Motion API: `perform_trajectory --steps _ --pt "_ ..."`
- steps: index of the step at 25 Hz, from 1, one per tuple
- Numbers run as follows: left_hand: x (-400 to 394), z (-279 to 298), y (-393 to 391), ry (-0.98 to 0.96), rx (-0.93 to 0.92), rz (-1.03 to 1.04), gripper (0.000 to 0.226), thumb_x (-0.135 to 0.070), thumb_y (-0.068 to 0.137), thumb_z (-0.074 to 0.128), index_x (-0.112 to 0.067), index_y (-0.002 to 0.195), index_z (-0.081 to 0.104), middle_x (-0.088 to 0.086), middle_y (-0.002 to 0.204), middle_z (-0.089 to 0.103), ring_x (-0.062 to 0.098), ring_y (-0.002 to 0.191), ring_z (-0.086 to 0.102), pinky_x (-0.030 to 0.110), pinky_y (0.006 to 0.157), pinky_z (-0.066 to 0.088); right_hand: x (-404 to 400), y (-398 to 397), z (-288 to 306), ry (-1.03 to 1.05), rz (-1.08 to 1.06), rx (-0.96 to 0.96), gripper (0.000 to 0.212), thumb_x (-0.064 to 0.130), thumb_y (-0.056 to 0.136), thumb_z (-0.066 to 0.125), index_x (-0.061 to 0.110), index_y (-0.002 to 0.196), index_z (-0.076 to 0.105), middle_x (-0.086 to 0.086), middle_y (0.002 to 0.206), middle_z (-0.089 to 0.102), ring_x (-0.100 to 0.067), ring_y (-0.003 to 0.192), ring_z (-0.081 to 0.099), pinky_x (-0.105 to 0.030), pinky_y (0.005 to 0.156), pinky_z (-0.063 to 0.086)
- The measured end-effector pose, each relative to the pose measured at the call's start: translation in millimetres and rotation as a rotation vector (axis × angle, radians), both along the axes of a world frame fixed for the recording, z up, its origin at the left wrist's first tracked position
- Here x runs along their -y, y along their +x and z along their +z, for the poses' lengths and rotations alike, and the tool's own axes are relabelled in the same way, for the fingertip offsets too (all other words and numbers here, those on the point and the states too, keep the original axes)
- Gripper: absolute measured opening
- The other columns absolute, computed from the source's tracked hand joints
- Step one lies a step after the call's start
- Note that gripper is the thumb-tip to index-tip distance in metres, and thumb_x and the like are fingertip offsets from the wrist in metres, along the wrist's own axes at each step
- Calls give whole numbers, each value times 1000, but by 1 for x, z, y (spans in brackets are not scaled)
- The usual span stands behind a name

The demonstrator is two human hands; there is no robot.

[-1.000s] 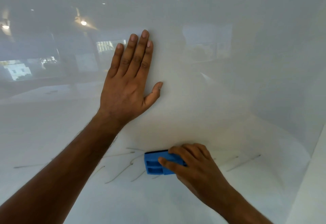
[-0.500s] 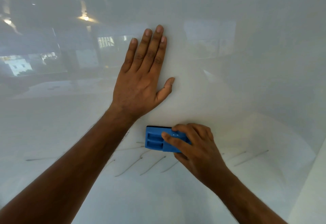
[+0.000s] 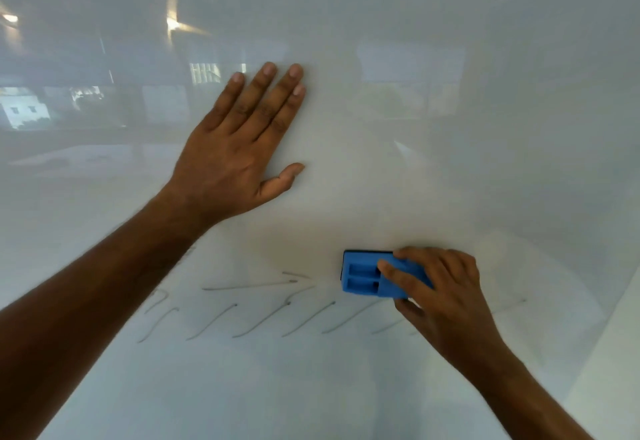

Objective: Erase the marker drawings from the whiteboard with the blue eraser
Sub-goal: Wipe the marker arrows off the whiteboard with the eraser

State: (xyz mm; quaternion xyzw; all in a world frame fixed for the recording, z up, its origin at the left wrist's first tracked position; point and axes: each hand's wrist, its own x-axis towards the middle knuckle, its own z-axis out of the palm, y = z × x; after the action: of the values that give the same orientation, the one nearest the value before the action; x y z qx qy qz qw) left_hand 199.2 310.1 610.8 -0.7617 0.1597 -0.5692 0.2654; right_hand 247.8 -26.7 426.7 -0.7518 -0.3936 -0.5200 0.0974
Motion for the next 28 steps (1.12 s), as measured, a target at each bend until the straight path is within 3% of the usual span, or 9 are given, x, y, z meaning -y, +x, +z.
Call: perform_trajectory --steps 4,8,12,16,22,28 --pt "-38 5 -15 -51 35 17 84 -55 112 44 -1 172 18 18 180 18 41 167 16 56 136 12 -52 -11 28 96 64 -19 65 20 84 76 32 143 52 3 137 57 -22 117 51 -44 98 38" --pt "-83 11 -33 -123 30 35 85 -57 112 41 -4 173 13 19 181 13 43 167 13 59 136 11 -99 -26 3 57 140 -16 62 16 91 77 32 147 55 0 138 63 -20 116 56 -46 100 41" --pt "-141 1 -57 -254 31 46 86 -57 112 36 -4 173 9 20 181 9 43 167 8 60 136 9 -82 -25 -44 -102 89 -4 69 12 88 79 35 148 55 0 138 63 -23 114 62 -46 102 41" --pt "-162 -14 -61 -343 41 15 85 -55 113 34 0 172 7 17 180 3 44 167 6 60 136 6 -65 -21 -28 -41 33 19 66 18 85 80 33 144 55 -4 133 67 -27 109 64 -49 95 46" --pt "-164 -19 -58 -340 62 -32 84 -51 113 38 3 171 12 22 180 9 46 167 10 58 137 6 -126 -33 24 93 79 -6 60 23 88 72 33 144 53 2 136 60 -22 115 53 -43 100 40" --pt "-171 -17 -59 -289 61 -48 82 -50 113 39 3 170 14 26 179 14 46 166 13 51 137 3 -157 -46 -24 -54 112 -18 62 23 88 73 35 146 53 1 134 64 -21 115 58 -44 101 43"
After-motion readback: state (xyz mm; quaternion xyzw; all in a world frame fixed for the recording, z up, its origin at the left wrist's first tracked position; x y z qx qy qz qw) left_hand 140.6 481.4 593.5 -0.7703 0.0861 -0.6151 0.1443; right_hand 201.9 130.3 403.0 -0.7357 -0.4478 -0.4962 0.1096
